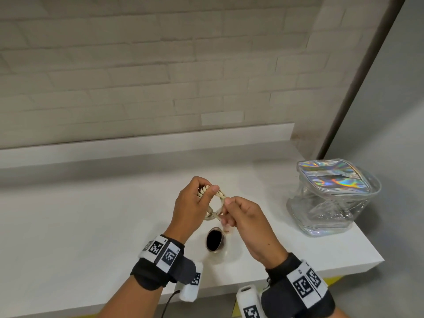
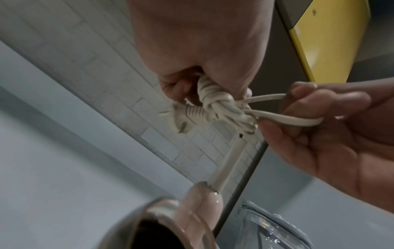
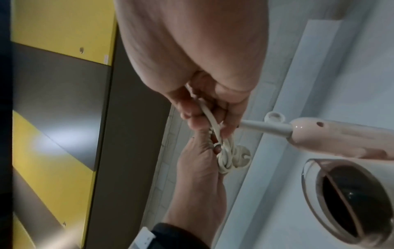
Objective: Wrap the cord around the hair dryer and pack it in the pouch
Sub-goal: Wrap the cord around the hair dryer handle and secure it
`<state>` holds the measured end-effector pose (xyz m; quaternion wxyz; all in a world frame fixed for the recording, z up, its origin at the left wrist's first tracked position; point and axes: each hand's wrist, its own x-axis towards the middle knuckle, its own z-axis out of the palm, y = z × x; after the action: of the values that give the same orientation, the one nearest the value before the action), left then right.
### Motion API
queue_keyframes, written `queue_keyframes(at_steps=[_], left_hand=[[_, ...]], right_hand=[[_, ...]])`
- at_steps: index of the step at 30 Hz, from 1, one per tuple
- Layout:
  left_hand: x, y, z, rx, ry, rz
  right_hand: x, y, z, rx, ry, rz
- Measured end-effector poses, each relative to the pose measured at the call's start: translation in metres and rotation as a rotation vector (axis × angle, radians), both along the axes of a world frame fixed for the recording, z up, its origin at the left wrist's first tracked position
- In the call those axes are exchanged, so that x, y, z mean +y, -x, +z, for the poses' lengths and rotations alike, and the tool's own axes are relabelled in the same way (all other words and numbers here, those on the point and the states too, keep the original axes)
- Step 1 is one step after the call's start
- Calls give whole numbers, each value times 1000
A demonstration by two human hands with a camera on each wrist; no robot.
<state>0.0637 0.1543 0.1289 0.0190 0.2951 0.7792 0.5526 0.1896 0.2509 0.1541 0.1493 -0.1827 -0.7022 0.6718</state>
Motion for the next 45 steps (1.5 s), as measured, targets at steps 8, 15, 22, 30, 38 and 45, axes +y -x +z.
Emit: queue_keyframes(at_steps=[8,15,22,30,38,45], left_hand=[[-3,1,-1,476,136,205],[-3,6,5,-129,-88,-37],[-1,5,8,327,174,195],[-7,2,7,567,311,45],[-8,-2,16,480,334,-130],[-3,-13,17,72,85,-115]], right_hand=[[-4,2,7,10,17,-136],[19,7,-2,53,-478,-121],[37,7,-7,-26,-1052,63],[53,21,4,67,-1188,-141],[60,38,0,52,-1135,-123],[25,26,-11,168,-1111,-28]])
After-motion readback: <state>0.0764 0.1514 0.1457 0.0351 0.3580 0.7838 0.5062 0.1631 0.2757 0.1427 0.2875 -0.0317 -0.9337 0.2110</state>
